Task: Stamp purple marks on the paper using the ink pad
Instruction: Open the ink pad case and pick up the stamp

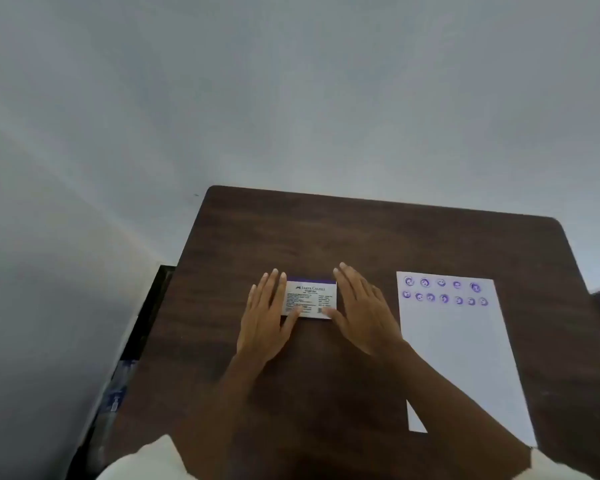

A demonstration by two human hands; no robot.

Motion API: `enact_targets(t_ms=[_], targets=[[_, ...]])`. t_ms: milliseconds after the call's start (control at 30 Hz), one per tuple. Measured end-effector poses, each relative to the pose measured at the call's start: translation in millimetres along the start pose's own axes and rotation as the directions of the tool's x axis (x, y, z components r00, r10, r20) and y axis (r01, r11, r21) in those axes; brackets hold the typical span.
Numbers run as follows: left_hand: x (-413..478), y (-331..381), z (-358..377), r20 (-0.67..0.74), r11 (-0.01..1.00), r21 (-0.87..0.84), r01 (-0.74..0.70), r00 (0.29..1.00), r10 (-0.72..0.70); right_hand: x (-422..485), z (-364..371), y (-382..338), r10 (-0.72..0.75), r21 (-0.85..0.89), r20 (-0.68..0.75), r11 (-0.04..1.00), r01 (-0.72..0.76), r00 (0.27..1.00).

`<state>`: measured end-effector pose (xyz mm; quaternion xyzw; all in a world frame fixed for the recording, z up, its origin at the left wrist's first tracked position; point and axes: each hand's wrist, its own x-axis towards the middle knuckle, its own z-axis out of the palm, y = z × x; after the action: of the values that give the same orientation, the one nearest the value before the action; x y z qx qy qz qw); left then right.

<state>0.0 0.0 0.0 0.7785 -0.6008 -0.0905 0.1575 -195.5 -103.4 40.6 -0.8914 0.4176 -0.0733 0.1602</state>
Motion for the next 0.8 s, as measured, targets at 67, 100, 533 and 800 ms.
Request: enact_targets(t_ms=[67, 100, 533, 800], targets=[[3.5, -14.1, 4.3, 0.041, 0.998, -0.047, -0.032, 0.999, 0.033, 4.9, 13.5, 1.3, 0.006, 0.025, 0.131, 1.000, -0.009, 0.991], [5.2, -20.8, 6.9, 0.057, 0.998, -0.051, -0.035, 0.998, 0.037, 5.5, 19.2, 3.0, 0.010, 0.006, 0.179, 1.000, -0.011, 0.984], [10.9, -59.6, 26.3, 0.104, 0.983, -0.166, -0.083, 0.989, 0.101, 19.9, 37.1, 2.9, 0.027, -0.032, 0.247, 0.999, -0.020, 0.969], [8.9, -60.3, 28.0, -0.010, 0.979, -0.191, -0.077, 0.997, 0.077, 41.5, 12.8, 13.0, -0.029, 0.034, 0.306, 0.999, 0.019, 0.952]])
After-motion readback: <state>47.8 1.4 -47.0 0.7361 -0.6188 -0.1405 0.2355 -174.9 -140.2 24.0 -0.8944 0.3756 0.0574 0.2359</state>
